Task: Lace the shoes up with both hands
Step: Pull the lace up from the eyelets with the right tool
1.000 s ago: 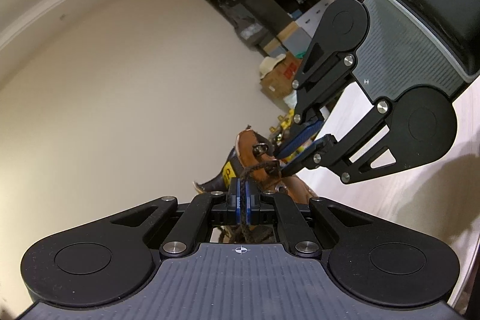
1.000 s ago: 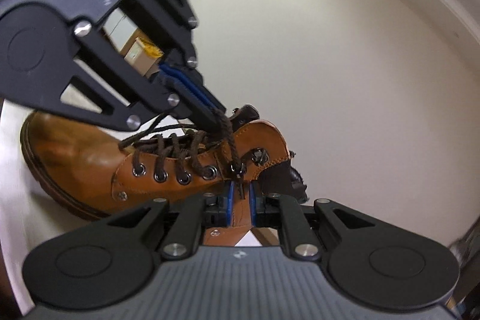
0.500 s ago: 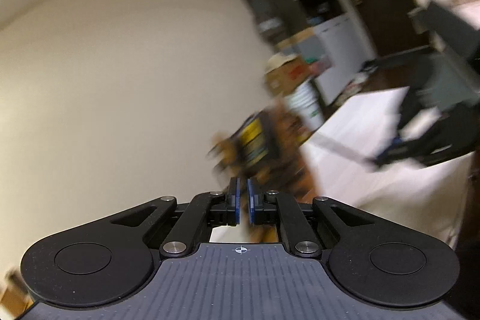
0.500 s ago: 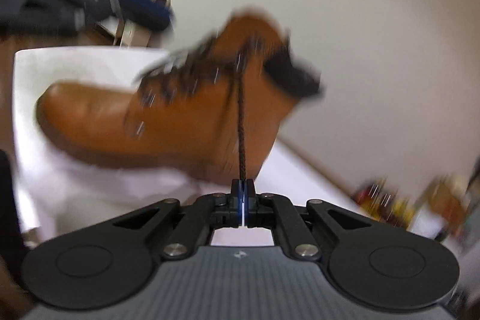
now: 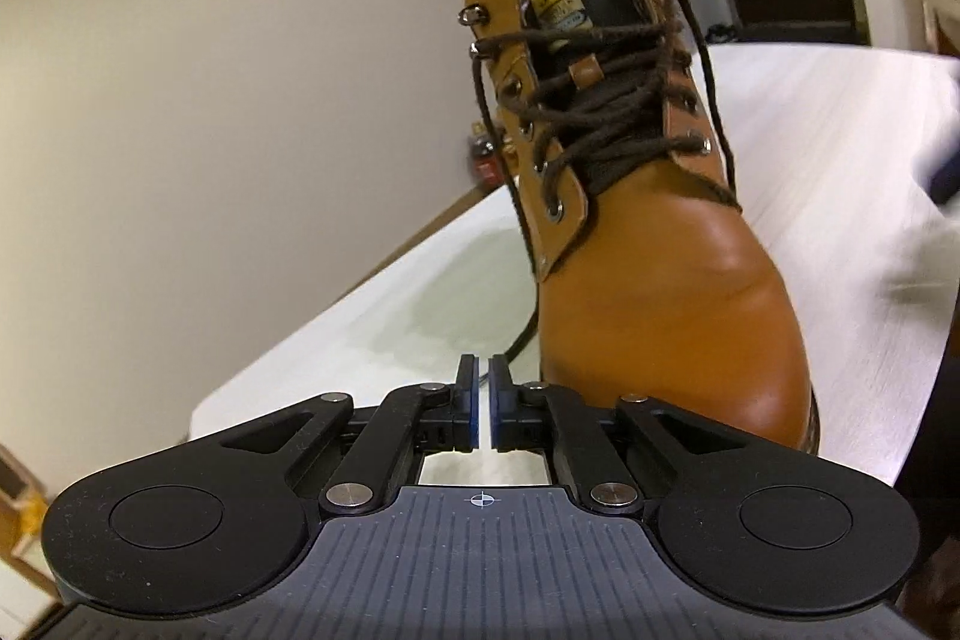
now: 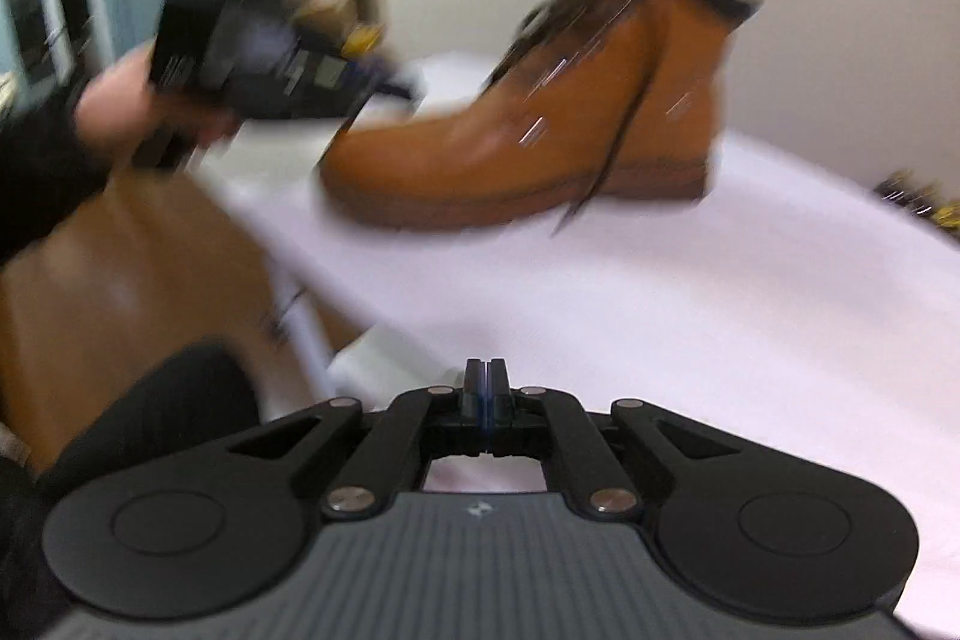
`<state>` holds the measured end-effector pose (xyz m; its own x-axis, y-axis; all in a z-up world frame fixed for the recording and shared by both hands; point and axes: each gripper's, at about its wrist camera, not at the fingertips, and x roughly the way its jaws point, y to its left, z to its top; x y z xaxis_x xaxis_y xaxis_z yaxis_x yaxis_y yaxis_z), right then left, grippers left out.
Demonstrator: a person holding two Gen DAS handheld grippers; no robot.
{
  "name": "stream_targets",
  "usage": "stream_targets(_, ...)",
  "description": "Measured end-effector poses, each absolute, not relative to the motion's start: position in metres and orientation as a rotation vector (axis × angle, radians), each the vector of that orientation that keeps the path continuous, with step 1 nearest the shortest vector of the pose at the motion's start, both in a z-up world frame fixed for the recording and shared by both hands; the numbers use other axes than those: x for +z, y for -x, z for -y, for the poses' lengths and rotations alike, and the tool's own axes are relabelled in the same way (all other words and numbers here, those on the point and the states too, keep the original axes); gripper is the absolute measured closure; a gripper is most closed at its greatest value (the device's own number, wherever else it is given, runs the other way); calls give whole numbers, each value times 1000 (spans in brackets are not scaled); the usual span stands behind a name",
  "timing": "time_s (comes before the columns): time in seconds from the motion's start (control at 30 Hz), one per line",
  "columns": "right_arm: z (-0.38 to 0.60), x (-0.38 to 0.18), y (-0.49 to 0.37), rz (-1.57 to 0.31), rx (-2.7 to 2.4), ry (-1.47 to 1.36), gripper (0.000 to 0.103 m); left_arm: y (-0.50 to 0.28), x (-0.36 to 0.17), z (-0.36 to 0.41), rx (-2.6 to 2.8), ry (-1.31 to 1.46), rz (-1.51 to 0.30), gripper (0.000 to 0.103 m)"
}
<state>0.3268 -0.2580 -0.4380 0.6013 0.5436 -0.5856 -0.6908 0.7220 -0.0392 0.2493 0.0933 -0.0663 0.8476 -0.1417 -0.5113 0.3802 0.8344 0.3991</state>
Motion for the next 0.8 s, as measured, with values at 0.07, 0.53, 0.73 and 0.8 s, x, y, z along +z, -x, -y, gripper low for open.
stream_targets(0.07, 261, -423, -340, -527, 699, 211, 81, -252, -65, -95, -298, -510, -491, 103)
stream_targets(0.53, 240, -422, -418, -498, 674, 21, 100, -262, -71, -104, -340, -200, -611, 103)
stream_targets(0.73, 262, -434, -402, -612, 668, -1, 101, -236, -72, -80, -318, -209, -581, 103)
stream_targets(0.8, 271, -437, -394, -659, 695, -52, 101, -227, -72, -69, -327, -214, -577, 103)
